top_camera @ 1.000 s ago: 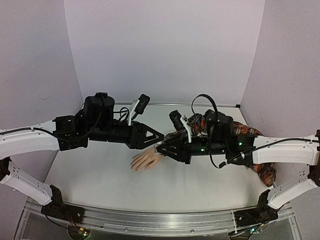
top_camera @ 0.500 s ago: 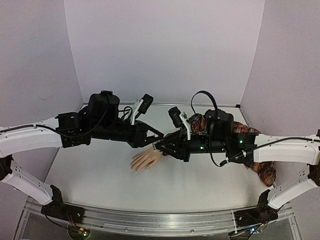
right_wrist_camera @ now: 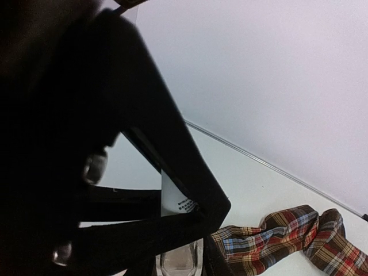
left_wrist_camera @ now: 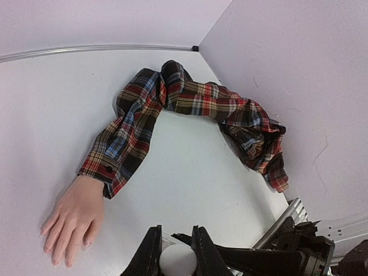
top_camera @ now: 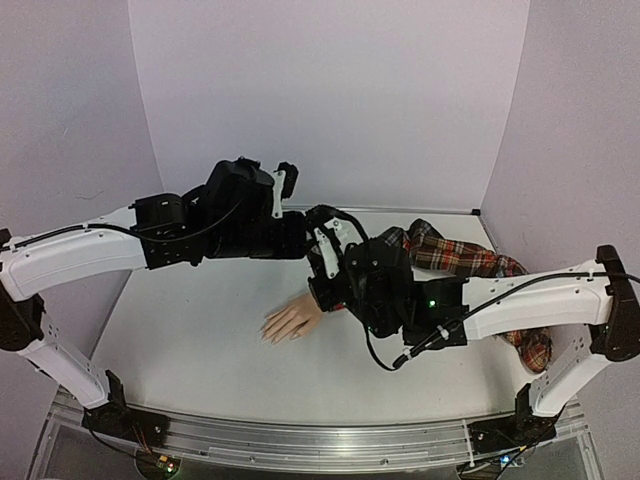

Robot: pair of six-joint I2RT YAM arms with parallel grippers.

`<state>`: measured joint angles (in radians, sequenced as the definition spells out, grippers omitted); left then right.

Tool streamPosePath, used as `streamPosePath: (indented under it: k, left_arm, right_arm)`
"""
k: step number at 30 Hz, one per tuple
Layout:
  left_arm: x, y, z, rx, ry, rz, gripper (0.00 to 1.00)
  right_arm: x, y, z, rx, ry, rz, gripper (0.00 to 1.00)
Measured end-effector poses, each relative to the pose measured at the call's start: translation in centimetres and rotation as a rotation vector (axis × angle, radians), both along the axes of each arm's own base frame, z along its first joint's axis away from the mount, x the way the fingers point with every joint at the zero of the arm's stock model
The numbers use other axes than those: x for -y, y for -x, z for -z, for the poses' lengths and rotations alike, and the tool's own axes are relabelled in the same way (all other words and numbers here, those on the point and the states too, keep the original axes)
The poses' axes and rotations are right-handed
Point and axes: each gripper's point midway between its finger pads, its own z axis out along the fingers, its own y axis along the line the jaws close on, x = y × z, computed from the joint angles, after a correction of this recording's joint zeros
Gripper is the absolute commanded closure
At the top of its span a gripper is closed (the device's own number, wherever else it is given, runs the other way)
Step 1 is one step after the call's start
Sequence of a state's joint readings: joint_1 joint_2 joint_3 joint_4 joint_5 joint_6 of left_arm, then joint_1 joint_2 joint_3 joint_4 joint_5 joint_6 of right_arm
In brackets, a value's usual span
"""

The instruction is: Paint the nails

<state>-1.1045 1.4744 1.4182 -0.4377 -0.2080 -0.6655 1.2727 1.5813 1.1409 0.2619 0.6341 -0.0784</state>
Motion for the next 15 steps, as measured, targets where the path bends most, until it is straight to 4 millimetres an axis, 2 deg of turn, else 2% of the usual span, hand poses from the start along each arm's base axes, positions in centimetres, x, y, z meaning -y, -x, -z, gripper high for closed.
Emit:
streamPosePath:
  k: [1, 2, 3, 5, 7, 10, 13, 15]
  left_arm:
    - [0.0, 0.3, -0.1, -0.002, 0.018, 0.012, 0.43]
    - [-0.1, 0.6, -0.3, -0.001, 0.031, 0.027, 0.34]
    - [-0.3, 1.0, -0.4, 0.003, 0.055, 0.049, 0.28]
    - [-1.3, 2.6, -0.8, 0.008, 0.116, 0.113, 0.22]
    - [-2.4, 4.3, -1.8, 0.029, 0.175, 0.174, 0.2]
    - [-3.5, 6.5, -4.6, 0.082, 0.292, 0.271, 0.21]
    - [-3.4, 8.1, -7.6, 0.138, 0.394, 0.369, 0.27]
    - [-2.8, 9.0, -8.5, 0.156, 0.428, 0.433, 0.33]
  right_arm:
    - [0.0, 0.2, -0.1, 0.003, 0.0, -0.023, 1.0]
    - [0.1, 0.5, -0.1, 0.004, -0.001, -0.048, 1.0]
    - [0.2, 0.8, -0.1, -0.004, -0.008, -0.094, 1.0]
    - [0.6, 1.9, -0.1, -0.031, -0.028, -0.204, 1.0]
    - [1.2, 2.9, -0.6, -0.064, -0.072, -0.312, 1.0]
    - [1.7, 4.6, -2.4, -0.113, -0.164, -0.474, 1.0]
    - [1.4, 6.9, -4.2, -0.152, -0.241, -0.631, 1.0]
    - [1.0, 8.6, -4.6, -0.189, -0.267, -0.726, 1.0]
